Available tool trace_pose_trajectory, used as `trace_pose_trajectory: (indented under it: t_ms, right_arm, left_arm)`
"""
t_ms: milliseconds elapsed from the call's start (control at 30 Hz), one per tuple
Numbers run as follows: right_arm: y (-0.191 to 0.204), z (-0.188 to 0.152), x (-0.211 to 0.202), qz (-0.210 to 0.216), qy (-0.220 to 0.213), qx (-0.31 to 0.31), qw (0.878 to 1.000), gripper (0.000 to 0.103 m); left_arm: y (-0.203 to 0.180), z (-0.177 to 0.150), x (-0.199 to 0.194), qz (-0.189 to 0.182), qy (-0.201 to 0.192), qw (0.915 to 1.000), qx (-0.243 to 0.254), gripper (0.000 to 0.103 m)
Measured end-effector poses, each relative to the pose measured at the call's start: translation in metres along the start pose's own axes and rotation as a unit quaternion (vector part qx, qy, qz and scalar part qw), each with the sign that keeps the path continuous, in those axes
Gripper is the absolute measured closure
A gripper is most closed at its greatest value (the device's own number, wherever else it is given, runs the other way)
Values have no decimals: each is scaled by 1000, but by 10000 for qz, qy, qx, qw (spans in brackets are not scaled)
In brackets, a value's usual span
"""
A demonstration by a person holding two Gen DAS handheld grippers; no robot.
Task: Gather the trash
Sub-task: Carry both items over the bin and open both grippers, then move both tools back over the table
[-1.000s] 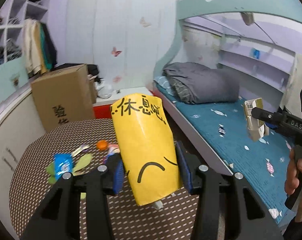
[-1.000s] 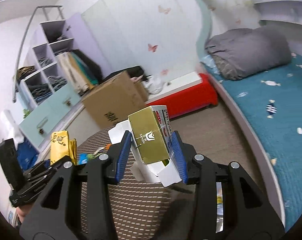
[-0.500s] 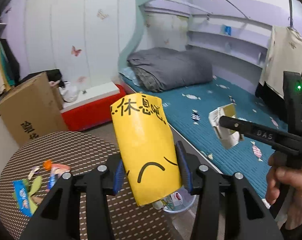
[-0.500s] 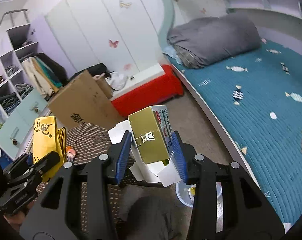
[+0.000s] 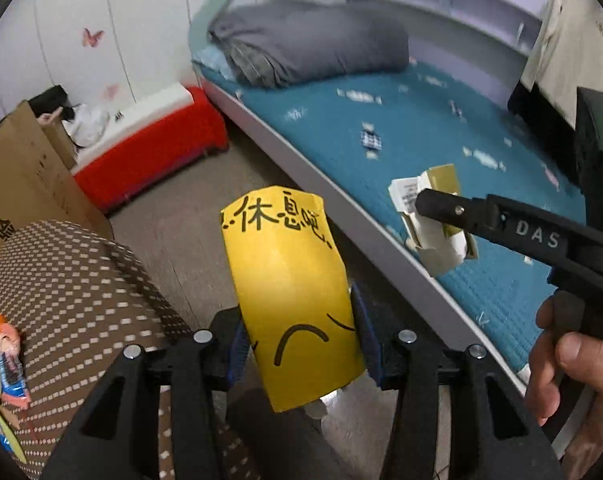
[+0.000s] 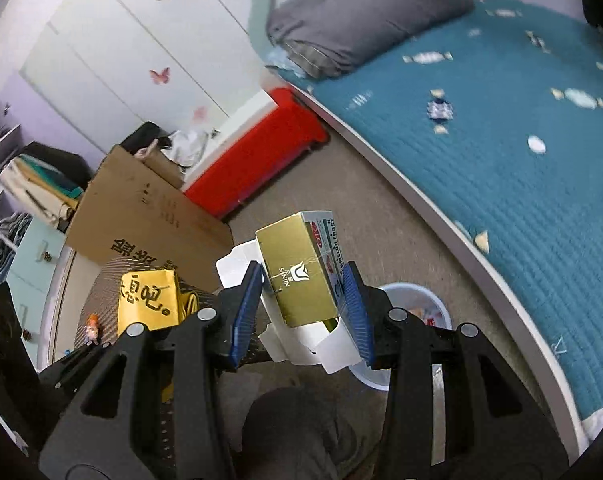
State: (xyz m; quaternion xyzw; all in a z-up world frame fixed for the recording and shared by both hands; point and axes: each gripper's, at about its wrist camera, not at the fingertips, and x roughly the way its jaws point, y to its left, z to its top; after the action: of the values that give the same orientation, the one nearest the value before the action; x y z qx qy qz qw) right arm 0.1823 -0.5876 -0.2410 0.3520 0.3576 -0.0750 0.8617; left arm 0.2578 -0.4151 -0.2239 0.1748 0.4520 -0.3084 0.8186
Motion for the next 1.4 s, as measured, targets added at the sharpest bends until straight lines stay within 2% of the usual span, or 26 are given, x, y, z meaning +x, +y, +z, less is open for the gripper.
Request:
trace_pose_trajectory:
  t_ms: [100, 133, 200, 233, 267, 333, 433, 600, 767, 1067, 1400]
  right_arm:
    - [-15, 0, 19, -22, 155, 202, 9997, 61]
    - [-20, 0, 27, -34, 225, 269, 9994, 61]
    - [-27, -3, 41, -8, 393, 396, 9984, 56]
    - [-32, -4, 49, -8, 481, 462, 9978, 45]
    - [-39, -7, 59, -14, 579, 586, 9966, 39]
    - [-50, -11, 67, -24, 626, 768, 9951, 26]
    - [-64, -21, 70, -50, 693, 1028, 9923, 18]
    - [-68, -29, 56, -134, 595, 1035, 9928, 9]
    - [-65, -29, 43, -196, 498, 954, 9940, 8]
    - [-34, -22, 17, -258, 222, 638, 9974, 6]
    - [37, -14, -13, -169, -127, 20, 9998, 6]
  left_arm:
    - [-3, 3, 20, -42, 278, 9996, 64, 54]
    - [-4, 5, 27, -58, 384, 9992, 105, 51]
    - [-7, 6, 41, -29, 635, 9978, 209, 36]
    - [-8, 5, 46, 78, 733, 9969, 263, 19]
    - [-8, 5, 49, 163, 747, 9966, 301, 11]
    - [-8, 5, 51, 328, 690, 9965, 336, 11]
    - [-2, 3, 51, 199, 701, 9972, 187, 11]
    - [-1, 1, 43, 186, 551, 9982, 132, 11]
    - [-3, -1, 26, 171, 307, 9992, 176, 11]
    - [6, -5, -13, 192, -158, 9997, 73, 11]
    - [37, -17, -75, 258, -860, 9956, -249, 9]
